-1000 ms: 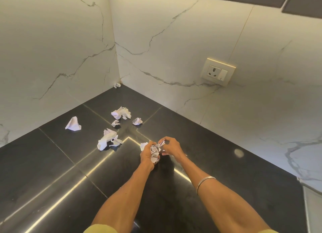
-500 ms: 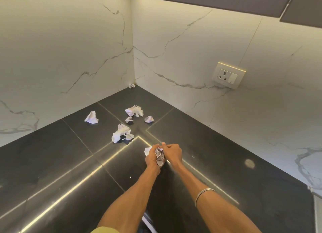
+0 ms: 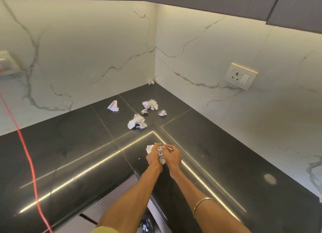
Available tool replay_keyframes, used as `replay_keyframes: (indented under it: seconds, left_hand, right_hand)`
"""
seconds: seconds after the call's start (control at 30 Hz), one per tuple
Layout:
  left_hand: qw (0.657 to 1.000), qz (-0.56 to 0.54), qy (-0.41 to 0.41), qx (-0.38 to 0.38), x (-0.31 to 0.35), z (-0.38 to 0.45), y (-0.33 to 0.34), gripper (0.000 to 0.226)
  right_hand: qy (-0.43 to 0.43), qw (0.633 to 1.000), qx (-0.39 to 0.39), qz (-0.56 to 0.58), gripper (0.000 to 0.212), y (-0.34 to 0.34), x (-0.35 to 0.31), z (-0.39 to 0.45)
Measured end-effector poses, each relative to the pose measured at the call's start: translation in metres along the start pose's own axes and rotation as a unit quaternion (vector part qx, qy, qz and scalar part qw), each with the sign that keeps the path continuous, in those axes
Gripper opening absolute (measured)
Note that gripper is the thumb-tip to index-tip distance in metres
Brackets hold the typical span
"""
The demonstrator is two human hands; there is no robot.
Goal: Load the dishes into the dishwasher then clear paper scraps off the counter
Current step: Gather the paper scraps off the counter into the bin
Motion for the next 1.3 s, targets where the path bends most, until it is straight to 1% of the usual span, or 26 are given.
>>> replay_keyframes:
  seconds: [0.1, 0.17, 0.37, 0.47, 0.67, 0.77, 0.83, 0.93, 1.2, 1.3]
  left_hand:
    - [1.0, -0.016, 0.003, 0.002, -0.004, -0.022, -0.02, 0.015]
    - [1.0, -0.022, 0.011, 0.014, -0.008, -0.035, -0.035, 0.012]
    - [0.996, -0.031, 0.035, 0.07, -0.024, -0.071, -0.084, 0.017]
    - [0.994, -0.024, 0.041, 0.098, -0.03, -0.085, -0.11, 0.019]
    - [0.992, -0.026, 0.039, 0.121, -0.033, -0.096, -0.159, 0.027]
    - [0.989, -0.032, 0.042, 0.137, -0.028, -0.095, -0.181, 0.031]
    - [0.988, -0.03, 0.038, 0.144, -0.023, -0.094, -0.192, 0.034]
    - [0.988, -0.032, 0.033, 0.149, -0.014, -0.091, -0.21, 0.035]
    - [0.987, 0.0, 0.003, 0.161, 0.004, -0.075, -0.253, 0.027]
    - [0.987, 0.018, -0.012, 0.157, -0.001, -0.061, -0.266, 0.033]
  right_hand:
    - [-0.006, 0.999, -0.033, -0.008, 0.014, 0.005, 0.01, -0.022]
    - [-0.007, 0.999, -0.05, -0.012, 0.017, 0.006, 0.017, -0.041]
    - [-0.007, 0.995, -0.101, 0.0, 0.025, 0.008, 0.046, -0.087]
    - [-0.005, 0.993, -0.117, -0.002, 0.025, 0.012, 0.058, -0.107]
    - [0.013, 0.988, -0.152, -0.034, 0.029, 0.03, 0.081, -0.145]
    - [-0.005, 0.982, -0.179, -0.066, 0.024, 0.041, 0.08, -0.16]
    - [-0.015, 0.979, -0.19, -0.077, 0.025, 0.048, 0.08, -0.168]
    - [0.006, 0.978, -0.195, -0.072, 0.024, 0.063, 0.083, -0.183]
    - [0.036, 0.981, -0.175, -0.07, 0.022, 0.1, 0.097, -0.205]
    - [0.054, 0.974, -0.207, -0.081, 0.025, 0.104, 0.102, -0.209]
Point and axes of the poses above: each hand's wrist, its own z-axis towards the middle knuckle, its own y-axis out of the palm, x = y × z, the point moved 4 cm from there along z, towards the middle knuckle, and after that the axes turned 1 degree about -x, right-handed, at the moved point
